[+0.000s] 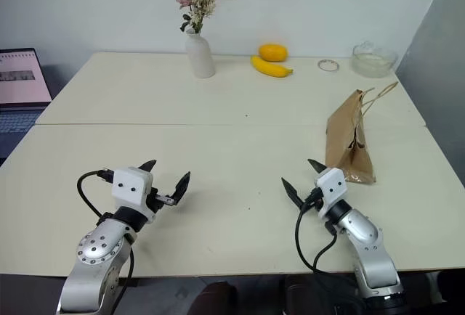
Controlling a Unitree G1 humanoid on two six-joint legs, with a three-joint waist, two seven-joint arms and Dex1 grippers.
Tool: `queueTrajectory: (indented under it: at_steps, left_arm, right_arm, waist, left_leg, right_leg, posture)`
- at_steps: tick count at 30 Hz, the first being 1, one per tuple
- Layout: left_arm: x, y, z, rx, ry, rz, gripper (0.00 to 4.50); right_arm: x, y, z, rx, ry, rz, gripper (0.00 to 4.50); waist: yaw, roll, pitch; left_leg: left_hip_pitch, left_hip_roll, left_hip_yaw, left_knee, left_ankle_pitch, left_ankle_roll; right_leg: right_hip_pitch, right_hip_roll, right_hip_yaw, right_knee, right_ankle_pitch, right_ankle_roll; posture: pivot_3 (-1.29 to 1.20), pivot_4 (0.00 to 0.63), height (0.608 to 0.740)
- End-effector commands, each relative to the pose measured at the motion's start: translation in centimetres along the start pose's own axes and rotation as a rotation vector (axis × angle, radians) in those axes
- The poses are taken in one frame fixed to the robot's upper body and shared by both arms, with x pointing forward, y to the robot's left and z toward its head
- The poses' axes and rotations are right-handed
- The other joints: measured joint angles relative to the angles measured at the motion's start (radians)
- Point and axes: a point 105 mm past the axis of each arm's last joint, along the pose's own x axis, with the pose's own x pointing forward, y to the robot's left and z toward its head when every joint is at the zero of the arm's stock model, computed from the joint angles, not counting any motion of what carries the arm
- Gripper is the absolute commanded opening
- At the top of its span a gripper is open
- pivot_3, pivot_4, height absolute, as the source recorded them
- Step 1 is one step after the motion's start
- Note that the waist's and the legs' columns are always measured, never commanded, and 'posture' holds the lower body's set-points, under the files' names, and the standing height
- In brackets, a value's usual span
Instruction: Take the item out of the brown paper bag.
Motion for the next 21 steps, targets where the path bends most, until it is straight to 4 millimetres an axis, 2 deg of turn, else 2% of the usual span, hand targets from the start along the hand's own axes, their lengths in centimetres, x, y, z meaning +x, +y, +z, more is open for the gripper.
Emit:
queueTrajectory:
  at_steps: [1, 15, 19, 21]
  left_arm:
    - [-0.2, 0.1, 1.8, -0.016, -0.076, 0.000, 4.47]
    - [-0.1, 0.7, 2.2, 0.070, -0.111, 0.068, 4.47]
    - [-0.1, -0.5, 2.9, 0.029, -0.114, -0.072, 4.47]
    - [-0.2, -1.2, 3.9, -0.009, -0.141, -0.160, 4.47]
  right_arm:
    - [0.0, -0.5, 1.2, -0.027, -0.047, -0.008, 4.50]
    - [0.2, -0.3, 1.1, -0.026, -0.034, 0.002, 4.50]
    - [0.2, -0.3, 1.3, -0.025, -0.038, -0.004, 4.50]
    - [0.1, -0.5, 1.8, -0.032, -0.050, -0.013, 4.50]
  waist:
    - [0.000, 0.000, 0.000]
    - [0.000, 0.000, 0.000]
    - [0.000, 0.000, 0.000]
    - [-0.001, 0.000, 0.000]
  left_leg:
    - [0.000, 0.000, 0.000, 0.000, 0.000, 0.000]
    - [0.000, 0.000, 0.000, 0.000, 0.000, 0.000]
    - [0.000, 0.000, 0.000, 0.000, 0.000, 0.000]
    - [0.000, 0.000, 0.000, 0.000, 0.000, 0.000]
  right_leg:
    - [0.000, 0.000, 0.000, 0.000, 0.000, 0.000]
    - [0.000, 0.000, 0.000, 0.000, 0.000, 0.000]
    - [0.000, 0.000, 0.000, 0.000, 0.000, 0.000]
    - [0.000, 0.000, 0.000, 0.000, 0.000, 0.000]
  posture:
    - [0.00, 0.150, 0.740]
    - [0.00, 0.150, 0.740]
    - [0.00, 0.150, 0.740]
    - [0.00, 0.150, 0.740]
